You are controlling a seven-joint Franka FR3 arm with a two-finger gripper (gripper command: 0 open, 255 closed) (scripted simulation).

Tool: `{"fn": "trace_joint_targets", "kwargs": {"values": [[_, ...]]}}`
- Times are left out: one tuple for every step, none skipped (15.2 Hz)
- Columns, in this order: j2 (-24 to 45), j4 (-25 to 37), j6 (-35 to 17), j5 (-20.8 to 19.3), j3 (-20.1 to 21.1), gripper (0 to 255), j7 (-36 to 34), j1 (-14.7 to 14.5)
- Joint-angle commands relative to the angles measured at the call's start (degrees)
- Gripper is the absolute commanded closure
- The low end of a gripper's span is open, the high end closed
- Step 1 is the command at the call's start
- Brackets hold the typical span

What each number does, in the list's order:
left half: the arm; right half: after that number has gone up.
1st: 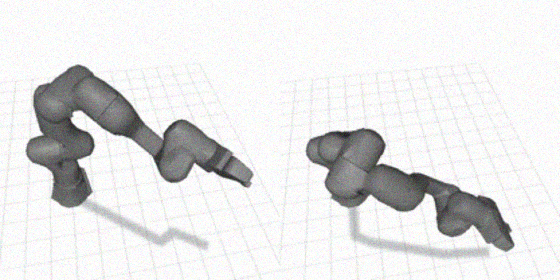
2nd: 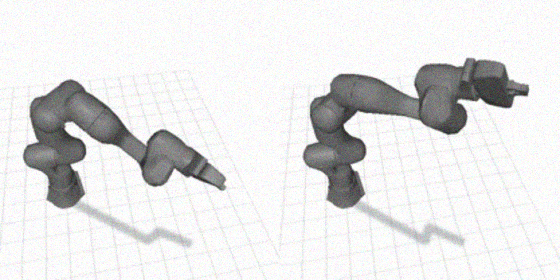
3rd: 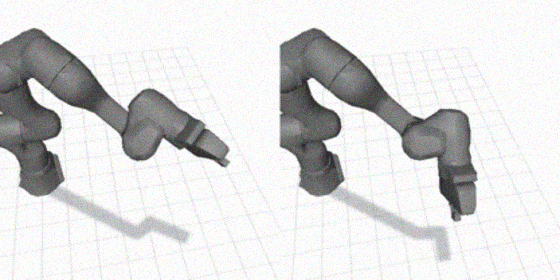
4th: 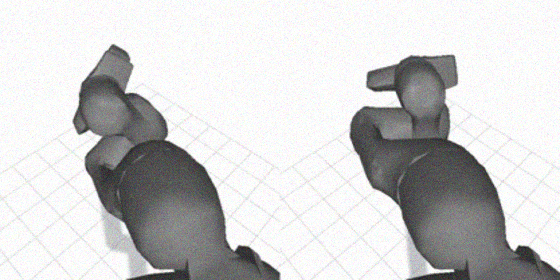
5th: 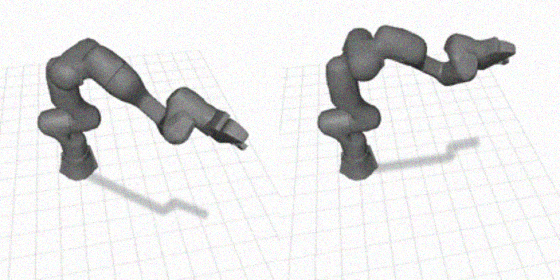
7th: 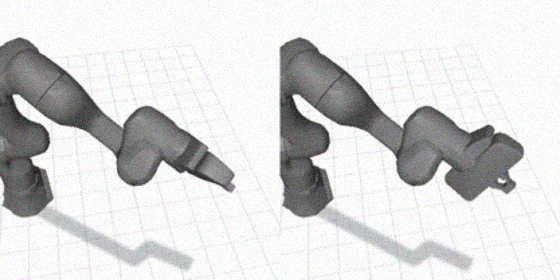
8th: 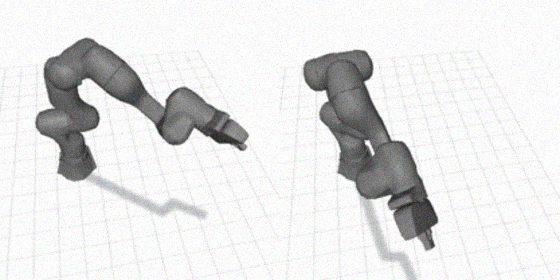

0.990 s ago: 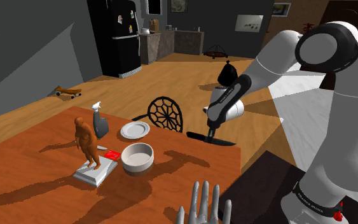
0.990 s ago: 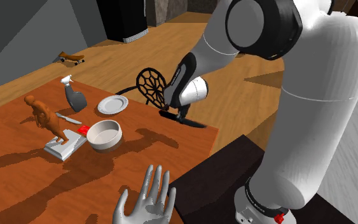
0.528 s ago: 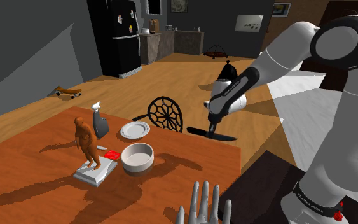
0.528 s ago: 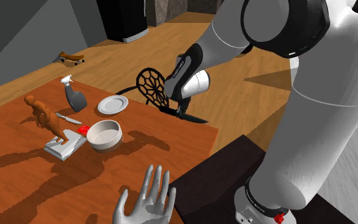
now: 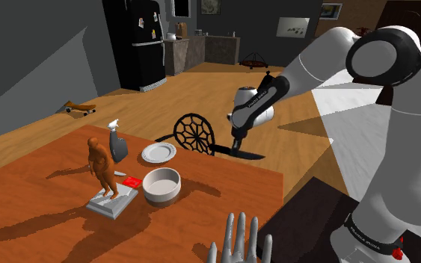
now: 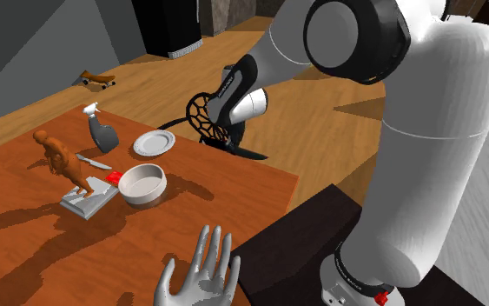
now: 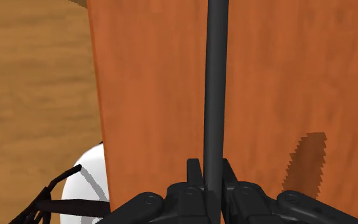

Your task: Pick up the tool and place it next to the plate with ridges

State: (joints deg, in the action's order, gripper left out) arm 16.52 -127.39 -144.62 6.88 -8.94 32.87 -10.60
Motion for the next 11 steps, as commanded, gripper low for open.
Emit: {"fn": "trace_joint_targets", "kwargs": {"values": [[3.0,5.2,2.2,0.1,0.4,255,-0.9,-0.3],[4.7,7.9,3.2,0.2,0.6,255,-1.4,-0.5],[6.3,10.6,4.3,0.3,0.8,255,-1.9,-0.7],[8.1,13.5,5.4,0.3,1.0,255,-2.3,-0.9],[9.8,16.4,6.6,0.4,1.1,255,-2.8,-1.0],[11.6,19.4,7.8,0.4,1.3,255,-3.3,-1.2],[13.5,22.5,9.1,0.4,1.4,255,-3.8,-1.3],[15.3,25.7,10.4,0.4,1.6,255,-4.2,-1.4],[17.3,29.1,11.8,0.5,1.7,255,-4.7,-1.5],[19.3,32.6,13.3,0.5,1.9,255,-5.2,-1.6],[21.4,36.3,14.8,0.4,2.0,255,-5.7,-1.6]]}}
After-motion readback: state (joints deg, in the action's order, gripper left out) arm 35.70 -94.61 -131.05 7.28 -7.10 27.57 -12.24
